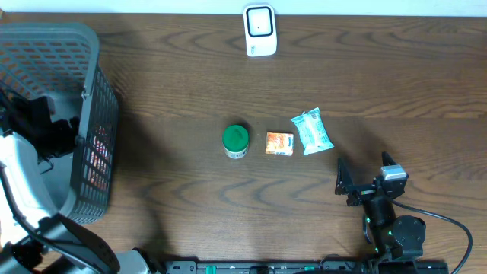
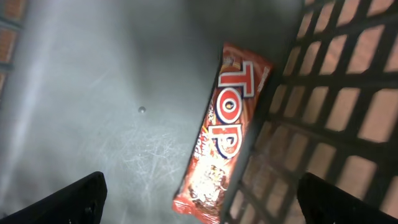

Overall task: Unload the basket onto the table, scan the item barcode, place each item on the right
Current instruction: 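Reach the left gripper back into the basket toward the red chocolate bar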

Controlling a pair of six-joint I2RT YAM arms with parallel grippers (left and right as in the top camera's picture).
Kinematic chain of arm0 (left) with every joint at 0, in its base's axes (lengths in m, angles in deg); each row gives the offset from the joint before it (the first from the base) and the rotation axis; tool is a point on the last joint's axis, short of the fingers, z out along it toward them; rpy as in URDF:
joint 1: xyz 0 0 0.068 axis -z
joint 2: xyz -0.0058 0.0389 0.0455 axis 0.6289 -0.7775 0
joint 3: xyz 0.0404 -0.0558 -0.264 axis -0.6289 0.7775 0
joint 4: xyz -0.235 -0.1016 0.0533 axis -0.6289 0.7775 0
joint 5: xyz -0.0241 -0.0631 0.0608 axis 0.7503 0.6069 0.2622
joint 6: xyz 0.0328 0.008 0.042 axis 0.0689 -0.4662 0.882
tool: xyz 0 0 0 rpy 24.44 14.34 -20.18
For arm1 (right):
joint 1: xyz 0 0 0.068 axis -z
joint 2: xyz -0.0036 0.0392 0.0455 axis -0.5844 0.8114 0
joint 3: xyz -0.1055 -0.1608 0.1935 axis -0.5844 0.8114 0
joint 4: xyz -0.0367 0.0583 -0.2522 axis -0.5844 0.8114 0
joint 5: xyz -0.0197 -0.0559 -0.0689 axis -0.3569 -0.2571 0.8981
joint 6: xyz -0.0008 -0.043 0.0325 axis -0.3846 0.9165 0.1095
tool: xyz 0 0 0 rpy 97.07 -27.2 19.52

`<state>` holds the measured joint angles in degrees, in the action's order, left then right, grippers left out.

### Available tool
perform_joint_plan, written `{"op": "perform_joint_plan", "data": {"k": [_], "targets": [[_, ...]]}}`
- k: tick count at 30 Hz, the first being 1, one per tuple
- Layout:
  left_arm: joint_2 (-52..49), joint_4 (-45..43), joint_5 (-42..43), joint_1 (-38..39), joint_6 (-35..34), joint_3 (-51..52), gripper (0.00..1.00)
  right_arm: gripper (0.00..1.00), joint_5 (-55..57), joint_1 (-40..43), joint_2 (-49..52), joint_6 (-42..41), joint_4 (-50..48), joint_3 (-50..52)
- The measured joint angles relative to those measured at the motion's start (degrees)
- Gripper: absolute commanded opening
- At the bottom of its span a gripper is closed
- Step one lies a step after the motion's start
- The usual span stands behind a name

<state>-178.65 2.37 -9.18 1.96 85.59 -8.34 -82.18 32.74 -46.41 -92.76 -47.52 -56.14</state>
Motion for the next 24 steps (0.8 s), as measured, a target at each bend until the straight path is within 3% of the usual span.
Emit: {"op": "perform_joint_plan", "data": {"k": [9, 24], "targets": [[-6.32, -2.47, 0.39, 0.04, 5.60, 0.26, 0.98, 0.99, 0.00, 0.00, 0.00, 0.00, 0.00, 0.00], [-16.94, -2.67, 4.22, 0.04, 8.52, 0.35, 0.98, 0.99, 0.00, 0.00, 0.00, 0.00, 0.00, 0.00]]}}
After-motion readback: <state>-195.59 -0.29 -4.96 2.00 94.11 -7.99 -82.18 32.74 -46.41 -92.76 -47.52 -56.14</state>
